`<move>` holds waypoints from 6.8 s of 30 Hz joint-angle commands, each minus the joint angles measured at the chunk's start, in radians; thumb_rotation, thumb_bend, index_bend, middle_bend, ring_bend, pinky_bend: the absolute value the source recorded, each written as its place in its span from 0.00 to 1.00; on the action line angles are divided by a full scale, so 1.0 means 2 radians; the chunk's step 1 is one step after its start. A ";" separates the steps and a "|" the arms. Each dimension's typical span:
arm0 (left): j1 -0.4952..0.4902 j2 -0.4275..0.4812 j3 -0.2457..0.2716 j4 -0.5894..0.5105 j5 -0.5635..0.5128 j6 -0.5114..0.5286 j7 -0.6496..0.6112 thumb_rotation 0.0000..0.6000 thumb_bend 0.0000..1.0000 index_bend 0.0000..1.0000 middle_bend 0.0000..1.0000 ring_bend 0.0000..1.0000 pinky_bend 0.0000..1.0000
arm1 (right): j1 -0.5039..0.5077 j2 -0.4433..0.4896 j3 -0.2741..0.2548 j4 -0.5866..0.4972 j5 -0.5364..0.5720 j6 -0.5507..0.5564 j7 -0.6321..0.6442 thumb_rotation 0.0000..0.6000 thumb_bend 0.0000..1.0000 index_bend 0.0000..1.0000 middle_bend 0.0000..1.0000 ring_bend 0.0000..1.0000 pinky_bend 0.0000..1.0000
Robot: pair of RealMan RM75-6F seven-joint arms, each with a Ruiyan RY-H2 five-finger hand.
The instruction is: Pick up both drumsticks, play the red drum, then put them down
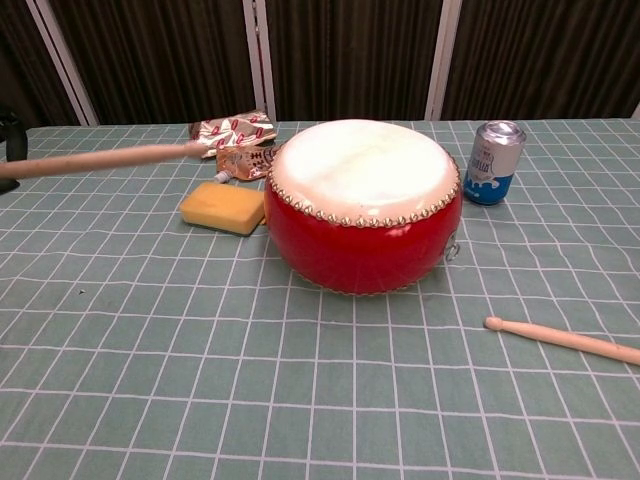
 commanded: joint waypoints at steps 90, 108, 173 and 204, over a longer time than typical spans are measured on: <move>0.010 0.026 -0.005 -0.004 0.011 -0.008 -0.047 1.00 0.58 0.76 1.00 1.00 1.00 | 0.057 -0.130 0.012 -0.024 0.170 0.026 -0.270 1.00 0.71 0.94 1.00 1.00 1.00; -0.009 0.039 -0.032 -0.027 -0.013 -0.006 -0.026 1.00 0.58 0.75 1.00 1.00 1.00 | 0.032 0.021 0.014 -0.127 0.102 0.043 -0.144 1.00 0.71 0.95 1.00 1.00 1.00; -0.212 -0.004 -0.102 0.131 -0.199 -0.128 0.020 1.00 0.58 0.76 1.00 1.00 1.00 | 0.317 -0.137 0.065 0.025 0.376 -0.013 -0.302 1.00 0.71 0.95 1.00 1.00 1.00; -0.333 -0.148 -0.142 0.176 -0.265 -0.084 0.088 1.00 0.58 0.76 1.00 1.00 1.00 | 0.192 0.007 0.153 -0.053 0.325 -0.009 -0.034 1.00 0.71 0.95 1.00 1.00 1.00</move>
